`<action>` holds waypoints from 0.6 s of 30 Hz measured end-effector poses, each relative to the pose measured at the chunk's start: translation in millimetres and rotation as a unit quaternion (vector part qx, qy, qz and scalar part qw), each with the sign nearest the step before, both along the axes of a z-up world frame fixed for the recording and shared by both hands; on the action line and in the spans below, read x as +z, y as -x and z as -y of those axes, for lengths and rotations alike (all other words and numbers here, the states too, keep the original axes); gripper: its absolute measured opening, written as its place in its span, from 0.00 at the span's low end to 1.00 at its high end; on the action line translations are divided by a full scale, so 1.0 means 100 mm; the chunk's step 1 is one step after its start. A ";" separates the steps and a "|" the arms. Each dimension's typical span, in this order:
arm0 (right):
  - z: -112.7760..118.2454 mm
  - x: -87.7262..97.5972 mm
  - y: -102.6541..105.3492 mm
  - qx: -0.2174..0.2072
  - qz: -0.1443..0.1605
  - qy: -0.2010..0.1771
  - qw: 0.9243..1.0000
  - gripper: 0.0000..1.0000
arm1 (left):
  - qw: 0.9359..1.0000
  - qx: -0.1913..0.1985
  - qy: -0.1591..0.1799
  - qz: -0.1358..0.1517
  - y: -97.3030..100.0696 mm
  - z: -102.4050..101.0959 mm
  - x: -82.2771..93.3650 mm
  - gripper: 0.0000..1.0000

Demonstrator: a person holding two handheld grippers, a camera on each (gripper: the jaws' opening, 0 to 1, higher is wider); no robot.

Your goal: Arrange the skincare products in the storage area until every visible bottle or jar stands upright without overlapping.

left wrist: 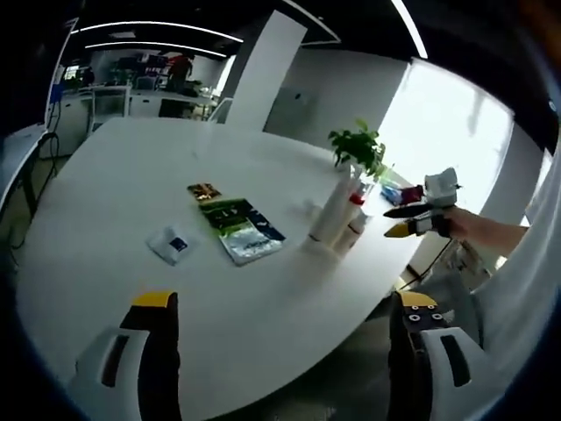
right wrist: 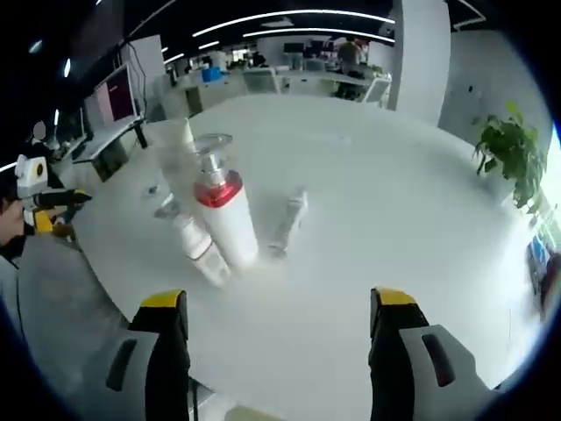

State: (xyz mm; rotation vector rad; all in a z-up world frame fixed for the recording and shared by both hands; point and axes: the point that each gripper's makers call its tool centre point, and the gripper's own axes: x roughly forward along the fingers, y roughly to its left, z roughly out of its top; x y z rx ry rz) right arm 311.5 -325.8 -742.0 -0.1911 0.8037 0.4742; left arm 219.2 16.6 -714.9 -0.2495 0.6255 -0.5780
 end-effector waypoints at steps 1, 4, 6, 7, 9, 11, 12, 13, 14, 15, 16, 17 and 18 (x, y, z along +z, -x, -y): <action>0.01 -0.02 -0.03 -0.001 -0.001 -0.001 1.000 0.82 | 1.000 0.000 0.000 -0.001 0.00 0.00 -0.01 0.93; 0.03 -0.07 -0.10 -0.008 -0.008 0.002 1.000 0.79 | 1.000 0.009 -0.012 -0.001 -0.03 -0.04 -0.03 0.91; 0.08 -0.09 -0.18 -0.010 -0.013 0.011 1.000 0.78 | 1.000 0.014 -0.010 -0.001 -0.06 -0.05 -0.02 0.90; 0.09 -0.10 -0.22 -0.010 -0.014 0.013 1.000 0.77 | 1.000 0.016 -0.009 0.000 -0.07 -0.06 -0.02 0.90; 0.09 -0.13 -0.28 -0.010 -0.017 0.014 1.000 0.76 | 1.000 0.017 -0.010 -0.003 -0.09 -0.06 -0.02 0.90; 0.10 -0.16 -0.33 -0.010 -0.020 0.016 1.000 0.74 | 1.000 0.018 -0.012 -0.006 -0.10 -0.07 -0.04 0.89; 0.09 -0.20 -0.36 -0.011 -0.022 0.018 1.000 0.73 | 1.000 0.019 -0.013 -0.008 -0.10 -0.08 -0.05 0.89; 0.09 -0.21 -0.37 -0.011 -0.022 0.019 1.000 0.72 | 1.000 0.020 -0.015 -0.011 -0.10 -0.09 -0.06 0.88; 0.09 -0.23 -0.41 -0.012 -0.022 0.020 0.999 0.72 | 1.000 0.021 -0.017 -0.014 -0.10 -0.11 -0.08 0.87; 0.08 -0.24 -0.44 -0.012 -0.023 0.019 0.999 0.71 | 0.999 0.022 -0.017 -0.016 -0.10 -0.12 -0.09 0.87; 0.08 -0.27 -0.49 -0.012 -0.023 0.018 0.999 0.70 | 0.999 0.024 -0.016 -0.019 -0.09 -0.13 -0.11 0.87; 0.07 -0.29 -0.52 -0.013 -0.023 0.017 0.999 0.70 | 0.999 0.025 -0.016 -0.021 -0.09 -0.14 -0.12 0.86; 0.04 -0.29 -0.55 -0.015 -0.024 0.017 0.999 0.69 | 0.999 0.026 -0.017 -0.025 -0.08 -0.15 -0.14 0.86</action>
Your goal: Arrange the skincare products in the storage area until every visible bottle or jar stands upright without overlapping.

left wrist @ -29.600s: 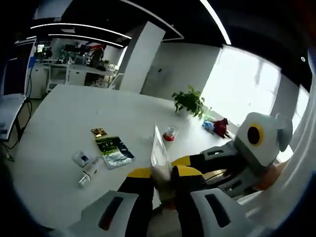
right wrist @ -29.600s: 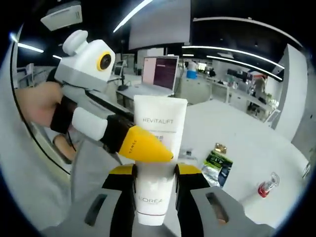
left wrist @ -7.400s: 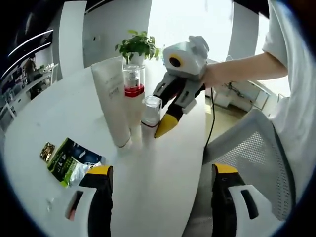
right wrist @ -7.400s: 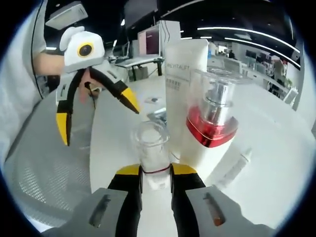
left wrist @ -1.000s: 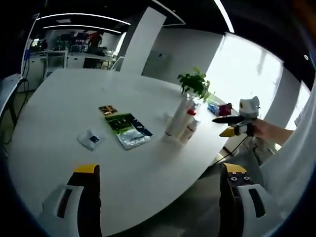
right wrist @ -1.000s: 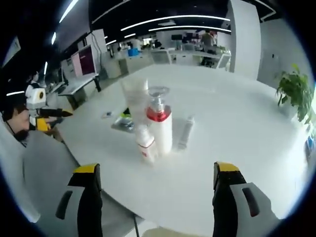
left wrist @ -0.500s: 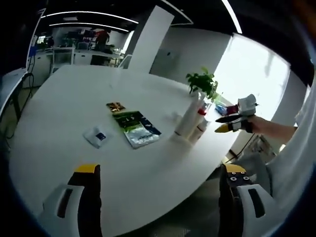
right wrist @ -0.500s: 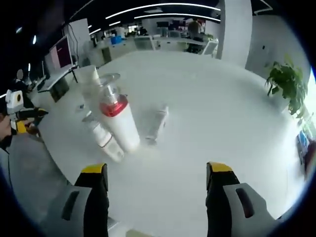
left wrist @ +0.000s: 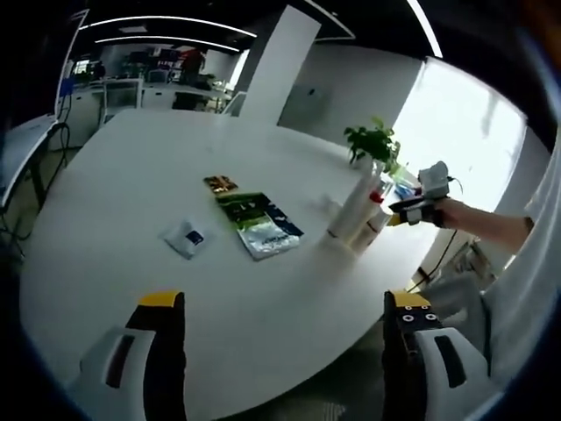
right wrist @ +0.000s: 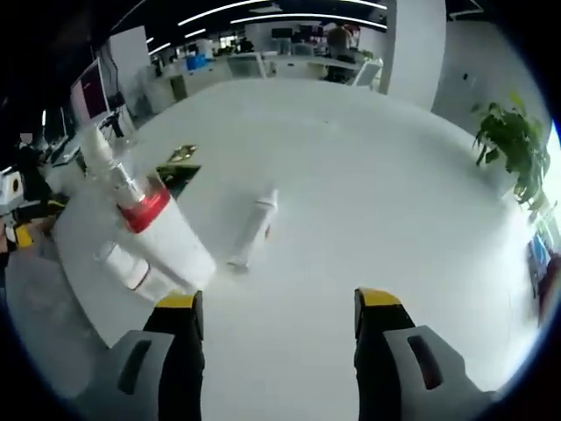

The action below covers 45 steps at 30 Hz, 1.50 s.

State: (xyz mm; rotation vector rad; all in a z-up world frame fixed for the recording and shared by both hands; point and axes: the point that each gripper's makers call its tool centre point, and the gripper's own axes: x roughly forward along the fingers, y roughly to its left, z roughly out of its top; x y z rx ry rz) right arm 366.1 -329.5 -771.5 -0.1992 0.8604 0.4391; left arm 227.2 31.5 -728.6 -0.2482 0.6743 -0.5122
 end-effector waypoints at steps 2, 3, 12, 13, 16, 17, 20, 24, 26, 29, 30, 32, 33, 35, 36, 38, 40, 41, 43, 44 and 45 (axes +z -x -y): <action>-0.01 -0.04 -0.09 0.000 -0.002 0.000 1.000 0.67 | 1.000 0.002 -0.003 -0.007 0.01 -0.01 -0.03 0.85; -0.03 -0.05 -0.11 0.001 -0.003 0.000 1.000 0.66 | 1.000 0.002 -0.003 -0.010 0.02 -0.02 -0.04 0.85; -0.19 -0.16 -0.28 0.022 -0.016 0.001 1.000 0.59 | 1.000 0.011 -0.004 -0.023 -0.01 -0.07 -0.10 0.82; -0.20 -0.18 -0.29 0.023 -0.017 0.001 1.000 0.58 | 1.000 0.011 -0.004 -0.024 -0.01 -0.08 -0.11 0.82; -0.26 -0.20 -0.34 0.029 -0.020 0.001 0.999 0.56 | 1.000 0.013 -0.004 -0.028 -0.01 -0.08 -0.13 0.81; -0.28 -0.21 -0.36 0.031 -0.021 0.001 0.999 0.55 | 0.999 0.014 -0.004 -0.029 -0.02 -0.10 -0.14 0.81; -0.31 -0.27 -0.47 0.037 -0.023 0.000 0.999 0.54 | 0.999 0.020 -0.003 -0.033 -0.02 -0.12 -0.17 0.81; -0.39 -0.27 -0.53 0.045 -0.023 -0.003 0.999 0.52 | 0.999 0.023 -0.005 -0.038 -0.01 -0.13 -0.20 0.81; -0.44 -0.28 -0.57 0.049 -0.023 -0.006 0.999 0.51 | 0.999 0.025 -0.004 -0.040 -0.02 -0.14 -0.21 0.81; -0.49 -0.30 -0.60 0.055 -0.026 -0.008 0.998 0.50 | 0.999 0.028 -0.005 -0.042 -0.02 -0.16 -0.23 0.81; -0.52 -0.33 -0.62 0.060 -0.028 -0.008 0.998 0.50 | 0.999 0.029 -0.005 -0.043 -0.02 -0.16 -0.23 0.81; -0.54 -0.36 -0.65 0.066 -0.030 -0.005 0.997 0.49 | 0.998 0.032 -0.006 -0.045 -0.03 -0.19 -0.25 0.81; -0.55 -0.37 -0.66 0.068 -0.032 -0.003 0.997 0.48 | 0.998 0.033 -0.005 -0.045 -0.03 -0.19 -0.25 0.81; -0.55 -0.42 -0.71 0.075 -0.033 0.002 0.997 0.46 | 0.998 0.036 -0.005 -0.047 -0.03 -0.21 -0.26 0.80; -0.56 -0.41 -0.70 0.077 -0.033 0.005 0.996 0.45 | 0.998 0.036 -0.006 -0.048 -0.02 -0.21 -0.27 0.80; -0.57 -0.44 -0.72 0.080 -0.034 0.006 0.996 0.45 | 0.998 0.037 -0.006 -0.050 -0.01 -0.21 -0.27 0.80; -0.57 -0.45 -0.73 0.080 -0.036 0.005 0.996 0.44 | 0.998 0.038 -0.006 -0.053 -0.01 -0.21 -0.28 0.80; -0.58 -0.45 -0.73 0.081 -0.037 0.007 0.996 0.43 | 0.998 0.039 -0.006 -0.054 -0.01 -0.22 -0.29 0.80; -0.59 -0.47 -0.73 0.083 -0.041 0.012 0.996 0.42 | 0.998 0.039 -0.006 -0.055 -0.02 -0.21 -0.30 0.80; -0.63 -0.46 -0.72 0.084 -0.041 0.013 0.996 0.42 | 0.998 0.039 -0.005 -0.056 -0.03 -0.20 -0.30 0.80; -0.64 -0.46 -0.72 0.084 -0.042 0.013 0.995 0.42 | 0.998 0.038 -0.005 -0.056 -0.03 -0.20 -0.30 0.80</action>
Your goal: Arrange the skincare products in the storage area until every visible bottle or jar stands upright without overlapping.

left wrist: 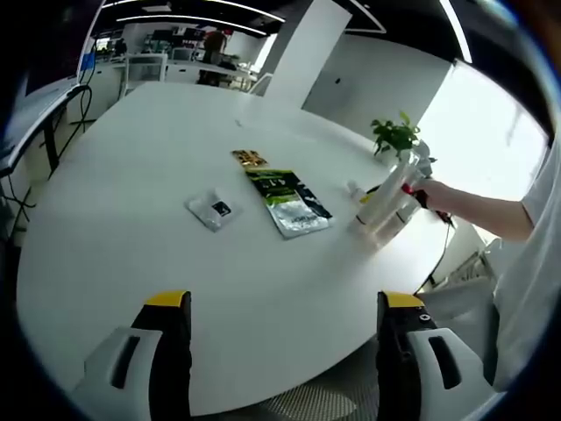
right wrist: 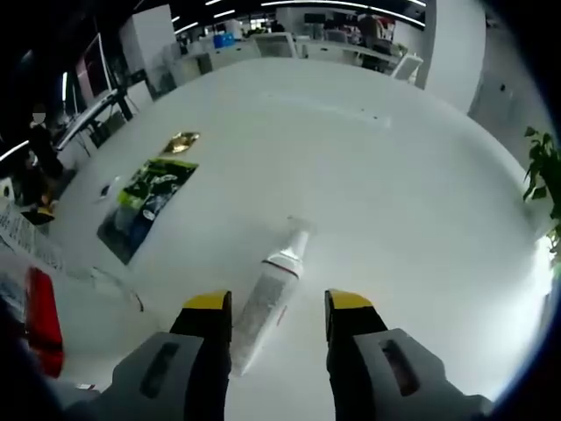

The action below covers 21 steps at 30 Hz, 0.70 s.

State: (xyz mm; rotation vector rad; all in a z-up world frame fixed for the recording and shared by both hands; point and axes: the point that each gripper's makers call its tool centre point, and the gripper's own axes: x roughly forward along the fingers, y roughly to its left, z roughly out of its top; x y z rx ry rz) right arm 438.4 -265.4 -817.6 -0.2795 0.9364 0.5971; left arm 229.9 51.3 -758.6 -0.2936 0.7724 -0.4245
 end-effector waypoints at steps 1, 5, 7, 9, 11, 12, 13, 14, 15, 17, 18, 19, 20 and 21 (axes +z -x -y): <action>0.03 0.00 0.00 0.001 -0.001 0.001 1.000 0.40 | 1.000 -0.001 0.000 0.000 -0.01 0.01 0.00 0.80; 0.06 0.01 -0.04 0.014 0.007 0.014 1.000 0.25 | 1.000 -0.004 0.001 0.000 -0.02 0.02 -0.01 0.79; 0.10 -0.01 -0.05 0.022 0.006 0.029 0.999 0.23 | 1.000 -0.004 0.001 -0.002 -0.02 0.02 -0.01 0.79; 0.08 -0.03 -0.05 0.029 0.003 0.028 0.999 0.22 | 1.000 -0.004 0.000 -0.003 -0.02 0.02 -0.02 0.79; 0.09 -0.05 -0.06 0.031 0.002 0.031 0.999 0.22 | 1.000 -0.004 0.001 -0.004 -0.02 0.02 -0.04 0.79; 0.10 -0.06 -0.07 0.031 0.001 0.034 0.999 0.21 | 1.000 -0.004 0.001 -0.005 -0.02 0.02 -0.03 0.79; 0.11 -0.07 -0.08 0.032 0.003 0.036 0.999 0.21 | 1.000 -0.003 0.000 -0.005 -0.01 0.02 -0.03 0.79; 0.11 -0.08 -0.08 0.033 0.004 0.038 0.999 0.21 | 1.000 -0.004 0.000 -0.005 -0.01 0.01 -0.03 0.78; 0.10 -0.08 -0.08 0.036 0.005 0.040 0.999 0.21 | 1.000 -0.004 0.000 -0.006 -0.01 0.01 -0.03 0.78; 0.07 -0.07 -0.09 0.042 0.009 0.043 0.998 0.21 | 1.000 -0.003 -0.001 -0.006 -0.02 0.00 -0.04 0.78; 0.05 -0.06 -0.09 0.051 0.012 0.041 0.998 0.21 | 1.000 -0.003 -0.001 -0.006 -0.02 0.00 -0.04 0.78; 0.05 -0.06 -0.09 0.048 0.011 0.039 0.998 0.21 | 1.000 -0.003 0.000 -0.006 -0.02 0.00 -0.04 0.78; 0.06 -0.07 -0.10 0.043 0.007 0.033 0.999 0.21 | 1.000 -0.002 0.000 -0.006 -0.02 0.01 -0.04 0.78; 0.07 -0.07 -0.11 0.042 0.005 0.031 0.999 0.21 | 1.000 -0.002 0.001 -0.005 -0.02 0.01 -0.04 0.78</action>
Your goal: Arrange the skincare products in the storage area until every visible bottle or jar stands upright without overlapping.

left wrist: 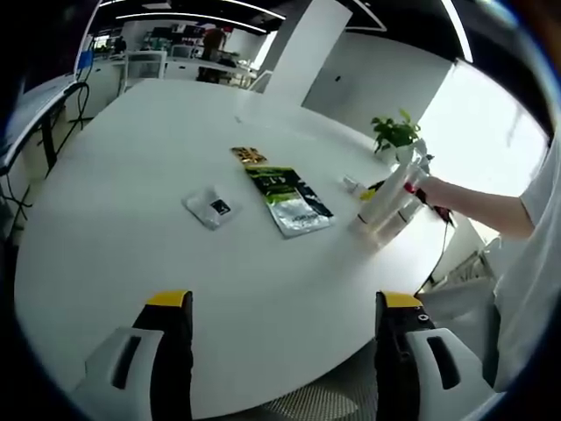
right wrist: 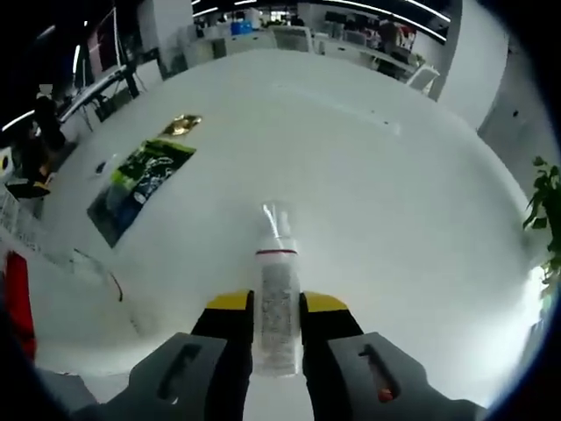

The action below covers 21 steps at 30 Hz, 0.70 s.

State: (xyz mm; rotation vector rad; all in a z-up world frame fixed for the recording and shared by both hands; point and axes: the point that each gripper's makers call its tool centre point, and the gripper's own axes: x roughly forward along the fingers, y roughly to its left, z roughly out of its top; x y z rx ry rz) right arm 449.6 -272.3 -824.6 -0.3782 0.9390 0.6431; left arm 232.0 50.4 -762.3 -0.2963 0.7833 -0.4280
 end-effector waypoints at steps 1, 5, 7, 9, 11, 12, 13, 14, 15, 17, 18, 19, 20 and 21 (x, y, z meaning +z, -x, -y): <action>0.00 0.00 0.00 0.000 0.000 -0.002 1.000 0.21 | 1.000 0.000 0.001 0.000 0.00 0.00 0.00 0.78; 0.00 -0.01 0.01 -0.006 -0.002 0.001 1.000 0.20 | 1.000 -0.003 0.002 0.000 -0.01 0.03 0.00 0.78; 0.01 0.00 0.03 -0.018 -0.004 -0.003 1.000 0.20 | 1.000 -0.004 0.003 0.002 -0.01 0.04 0.02 0.78; 0.03 0.00 0.02 -0.035 -0.005 -0.017 0.999 0.20 | 1.000 -0.007 0.002 0.004 -0.02 0.04 0.04 0.78; 0.06 0.00 0.03 -0.039 -0.005 -0.018 0.999 0.20 | 1.000 -0.007 0.001 0.006 -0.02 0.04 0.06 0.78; 0.07 0.00 0.04 -0.040 -0.004 -0.017 0.999 0.20 | 1.000 -0.006 0.001 0.007 -0.02 0.03 0.06 0.78; 0.07 0.00 0.06 -0.041 -0.003 -0.016 0.999 0.20 | 1.000 -0.005 0.001 0.007 -0.01 0.02 0.05 0.78; 0.07 0.02 0.08 -0.043 -0.003 -0.017 0.999 0.20 | 1.000 -0.006 0.000 0.007 -0.01 0.02 0.05 0.78; 0.08 0.03 0.10 -0.044 -0.005 -0.019 0.999 0.20 | 1.000 -0.006 0.000 0.007 0.00 0.02 0.05 0.78; 0.11 0.06 0.12 -0.045 -0.001 -0.017 0.999 0.19 | 1.000 -0.008 -0.001 0.008 0.00 0.02 0.07 0.78; 0.12 0.08 0.12 -0.045 0.000 -0.017 0.999 0.19 | 1.000 -0.009 0.000 0.009 -0.01 0.03 0.07 0.78; 0.13 0.11 0.14 -0.047 0.001 -0.020 0.999 0.19 | 1.000 -0.009 0.002 0.010 -0.01 0.03 0.07 0.78; 0.14 0.13 0.15 -0.048 0.002 -0.023 0.999 0.19 | 1.000 -0.009 0.003 0.011 -0.01 0.04 0.08 0.78; 0.15 0.13 0.14 -0.049 0.004 -0.023 0.999 0.19 | 1.000 -0.009 0.004 0.013 -0.02 0.06 0.09 0.78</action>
